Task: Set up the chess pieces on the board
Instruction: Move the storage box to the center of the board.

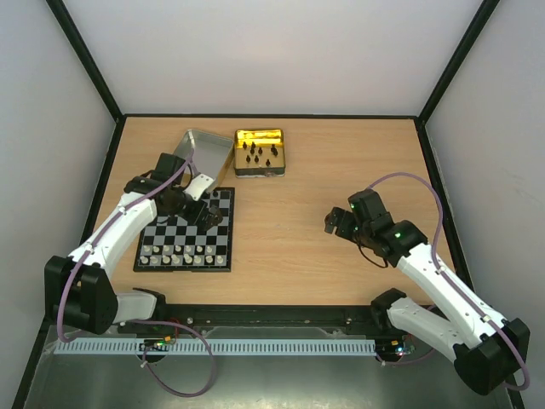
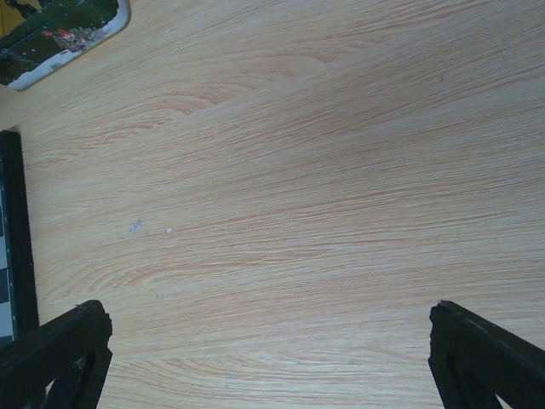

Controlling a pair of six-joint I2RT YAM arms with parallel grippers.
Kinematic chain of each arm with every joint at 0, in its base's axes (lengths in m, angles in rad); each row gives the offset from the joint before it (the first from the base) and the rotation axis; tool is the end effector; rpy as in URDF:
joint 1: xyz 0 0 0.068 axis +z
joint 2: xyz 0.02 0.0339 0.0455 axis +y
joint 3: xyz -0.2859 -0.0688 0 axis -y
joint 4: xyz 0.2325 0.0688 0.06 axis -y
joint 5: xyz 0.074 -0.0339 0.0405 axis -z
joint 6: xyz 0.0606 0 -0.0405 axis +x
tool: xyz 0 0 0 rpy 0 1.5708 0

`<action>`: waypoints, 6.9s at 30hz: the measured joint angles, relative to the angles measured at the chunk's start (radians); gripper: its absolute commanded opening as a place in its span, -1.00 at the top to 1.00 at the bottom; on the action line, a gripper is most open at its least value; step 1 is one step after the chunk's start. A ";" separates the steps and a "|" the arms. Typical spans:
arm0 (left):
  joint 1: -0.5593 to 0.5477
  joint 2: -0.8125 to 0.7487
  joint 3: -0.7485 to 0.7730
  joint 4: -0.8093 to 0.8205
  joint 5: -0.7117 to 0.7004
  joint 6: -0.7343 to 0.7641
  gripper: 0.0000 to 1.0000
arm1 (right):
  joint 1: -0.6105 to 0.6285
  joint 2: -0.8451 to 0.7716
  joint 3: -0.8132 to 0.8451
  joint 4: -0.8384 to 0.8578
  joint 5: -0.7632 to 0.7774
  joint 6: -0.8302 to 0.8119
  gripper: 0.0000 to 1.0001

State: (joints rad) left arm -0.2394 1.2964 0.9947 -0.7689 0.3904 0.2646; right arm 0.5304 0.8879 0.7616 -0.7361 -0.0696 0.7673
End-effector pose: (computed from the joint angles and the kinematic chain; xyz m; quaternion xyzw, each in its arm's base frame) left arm 0.2323 -0.0804 0.2628 0.2835 0.9085 -0.1849 0.2451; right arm 0.1404 0.0872 0.2634 0.0988 0.9322 0.2355 0.2565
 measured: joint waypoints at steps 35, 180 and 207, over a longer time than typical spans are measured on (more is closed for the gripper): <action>0.138 0.729 0.725 0.009 -0.206 0.207 -0.42 | 0.000 0.042 0.042 -0.088 0.031 0.161 -0.95; 0.272 0.721 0.994 -0.001 -0.177 0.000 0.28 | -0.140 1.011 0.567 0.110 0.021 -0.106 0.05; 0.786 0.301 0.031 0.045 -0.181 0.240 0.95 | -0.171 0.517 0.175 0.023 -0.007 -0.080 -0.03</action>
State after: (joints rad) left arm 0.5465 1.5974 1.0252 -0.7235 0.2092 0.5049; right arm 0.3592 1.4044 0.9371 -0.7132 -0.0765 0.6876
